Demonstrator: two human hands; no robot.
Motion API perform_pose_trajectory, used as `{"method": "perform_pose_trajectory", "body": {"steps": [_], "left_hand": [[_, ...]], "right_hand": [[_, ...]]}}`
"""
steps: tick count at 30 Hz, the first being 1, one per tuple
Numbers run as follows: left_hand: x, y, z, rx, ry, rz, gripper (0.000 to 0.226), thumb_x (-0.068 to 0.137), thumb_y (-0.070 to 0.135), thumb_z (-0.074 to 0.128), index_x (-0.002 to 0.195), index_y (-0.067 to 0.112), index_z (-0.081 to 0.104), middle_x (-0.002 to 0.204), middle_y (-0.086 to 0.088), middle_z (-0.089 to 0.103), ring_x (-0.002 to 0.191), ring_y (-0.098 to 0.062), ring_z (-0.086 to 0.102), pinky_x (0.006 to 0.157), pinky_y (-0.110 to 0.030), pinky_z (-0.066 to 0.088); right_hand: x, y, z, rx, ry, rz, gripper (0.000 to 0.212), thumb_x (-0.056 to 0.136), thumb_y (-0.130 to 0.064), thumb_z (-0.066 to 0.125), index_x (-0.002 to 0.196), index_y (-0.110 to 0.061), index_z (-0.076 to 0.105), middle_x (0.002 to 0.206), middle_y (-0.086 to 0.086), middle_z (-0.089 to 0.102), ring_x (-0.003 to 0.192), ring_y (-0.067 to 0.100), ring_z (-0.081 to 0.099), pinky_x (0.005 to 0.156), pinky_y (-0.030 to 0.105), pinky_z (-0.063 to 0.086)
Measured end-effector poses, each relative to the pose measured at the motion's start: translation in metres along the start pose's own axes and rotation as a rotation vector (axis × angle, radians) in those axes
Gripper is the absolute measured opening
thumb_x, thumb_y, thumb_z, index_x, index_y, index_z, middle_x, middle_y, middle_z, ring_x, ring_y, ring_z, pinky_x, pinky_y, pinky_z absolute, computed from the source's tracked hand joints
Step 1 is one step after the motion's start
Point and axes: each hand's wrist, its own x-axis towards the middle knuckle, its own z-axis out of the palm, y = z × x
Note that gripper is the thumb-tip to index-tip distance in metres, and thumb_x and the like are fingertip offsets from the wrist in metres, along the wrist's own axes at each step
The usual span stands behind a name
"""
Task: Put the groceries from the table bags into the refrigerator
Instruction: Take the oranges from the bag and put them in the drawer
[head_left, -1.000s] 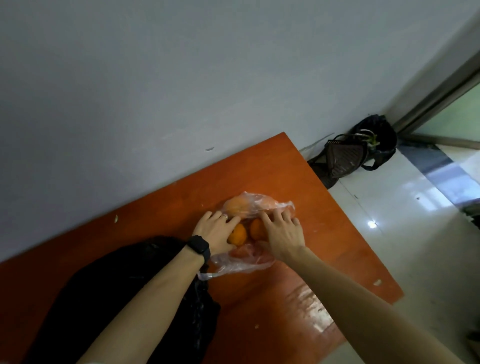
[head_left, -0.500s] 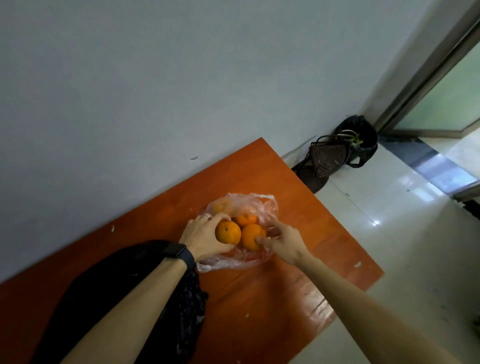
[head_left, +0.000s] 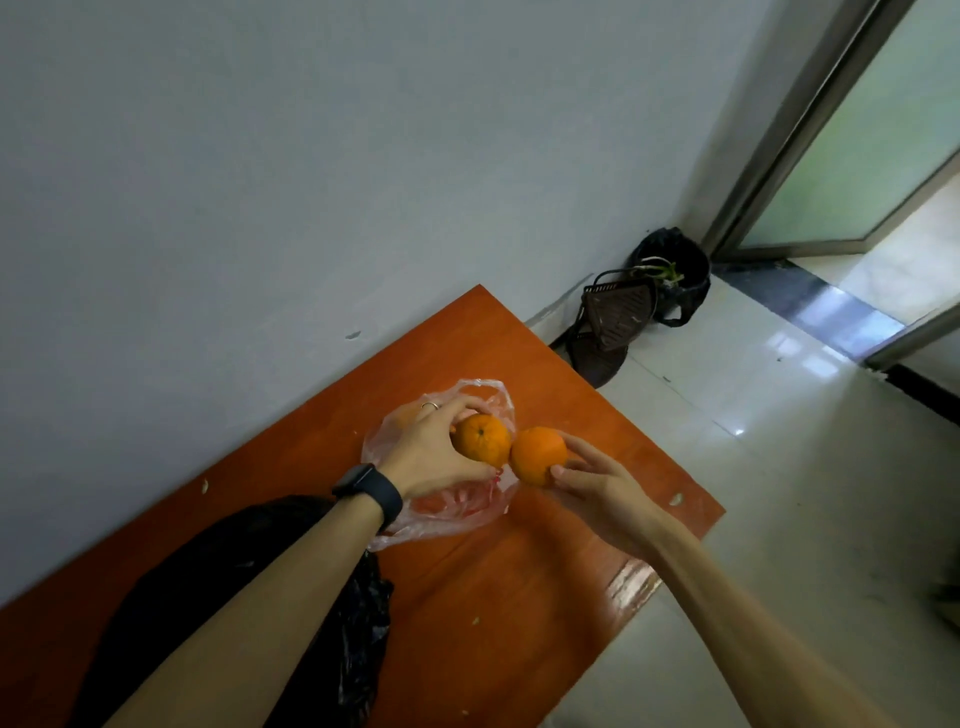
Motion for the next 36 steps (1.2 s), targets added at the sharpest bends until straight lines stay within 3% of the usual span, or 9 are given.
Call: {"method": "perform_pose_trajectory", "body": {"steps": [3,7,10,14,18,24,27,32,36], "left_hand": [[0.008,0.039,0.01,0.045,-0.066,0.098,0.064,0.062,0.039,0.087,0.113,0.051,0.052,0.12,0.005,0.048,0.103,-0.013,0.057,0.076,-0.035,0.06],[0.02,0.105,0.043,0.128,-0.152,0.228,0.064,0.065,0.034,0.086,0.116,0.049,0.051,0.112,0.007,0.043,0.102,-0.01,0.05,0.08,-0.03,0.055],[0.026,0.16,0.083,0.164,-0.211,0.324,0.066,0.064,0.035,0.087,0.118,0.045,0.051,0.118,0.005,0.049,0.103,-0.013,0.054,0.083,-0.031,0.054],[0.012,0.243,0.155,0.146,-0.307,0.443,0.066,0.067,0.03,0.088,0.12,0.037,0.05,0.12,0.008,0.052,0.098,-0.01,0.058,0.083,-0.034,0.057],[-0.02,0.323,0.248,0.141,-0.341,0.569,0.07,0.067,0.034,0.088,0.125,0.039,0.048,0.126,0.007,0.052,0.107,-0.017,0.056,0.089,-0.039,0.056],[-0.079,0.452,0.386,0.144,-0.377,0.809,0.07,0.069,0.041,0.087,0.124,0.041,0.044,0.118,0.014,0.049,0.105,-0.011,0.054,0.071,-0.012,0.042],[-0.109,0.506,0.438,0.132,-0.435,0.945,0.071,0.069,0.044,0.086,0.126,0.041,0.045,0.118,0.016,0.05,0.105,-0.008,0.054,0.076,-0.014,0.046],[-0.143,0.59,0.509,0.113,-0.512,1.136,0.069,0.069,0.048,0.085,0.123,0.043,0.044,0.121,0.013,0.05,0.109,-0.011,0.056,0.088,-0.032,0.056],[-0.157,0.659,0.557,0.089,-0.5,1.275,0.068,0.068,0.049,0.085,0.123,0.04,0.047,0.121,0.012,0.052,0.107,-0.007,0.054,0.086,-0.025,0.053]], "right_hand": [[-0.024,-0.012,-0.007,-0.085,0.104,-0.056,0.065,0.077,-0.028,0.083,0.133,-0.029,0.05,0.134,0.007,0.051,0.114,0.028,0.063,0.088,0.033,0.057],[-0.078,-0.026,-0.036,-0.349,0.365,-0.208,0.066,0.071,-0.023,0.089,0.12,-0.034,0.046,0.122,-0.001,0.052,0.102,0.017,0.062,0.068,0.02,0.056],[-0.134,-0.029,-0.079,-0.443,0.546,-0.342,0.071,0.066,-0.021,0.092,0.117,-0.036,0.045,0.12,-0.007,0.051,0.1,0.013,0.058,0.062,0.017,0.054],[-0.231,-0.023,-0.14,-0.471,0.754,-0.483,0.073,0.065,-0.015,0.091,0.115,-0.037,0.042,0.123,-0.007,0.048,0.104,0.016,0.056,0.068,0.022,0.054],[-0.348,-0.008,-0.201,-0.487,0.938,-0.564,0.076,0.068,-0.015,0.09,0.123,-0.036,0.042,0.126,-0.008,0.047,0.105,0.015,0.056,0.069,0.022,0.054],[-0.515,0.022,-0.283,-0.569,1.221,-0.653,0.078,0.065,-0.023,0.092,0.13,-0.037,0.051,0.126,-0.014,0.053,0.11,0.007,0.057,0.085,0.023,0.052],[-0.585,0.034,-0.311,-0.612,1.372,-0.704,0.077,0.064,-0.031,0.092,0.129,-0.039,0.052,0.125,-0.015,0.053,0.111,0.004,0.056,0.086,0.021,0.051],[-0.674,0.041,-0.351,-0.633,1.596,-0.792,0.075,0.066,-0.041,0.089,0.129,-0.047,0.049,0.125,-0.025,0.046,0.11,-0.002,0.053,0.087,0.025,0.053],[-0.727,0.036,-0.389,-0.663,1.739,-0.825,0.074,0.066,-0.044,0.089,0.129,-0.047,0.05,0.124,-0.027,0.048,0.111,0.004,0.054,0.085,0.026,0.05]]}}
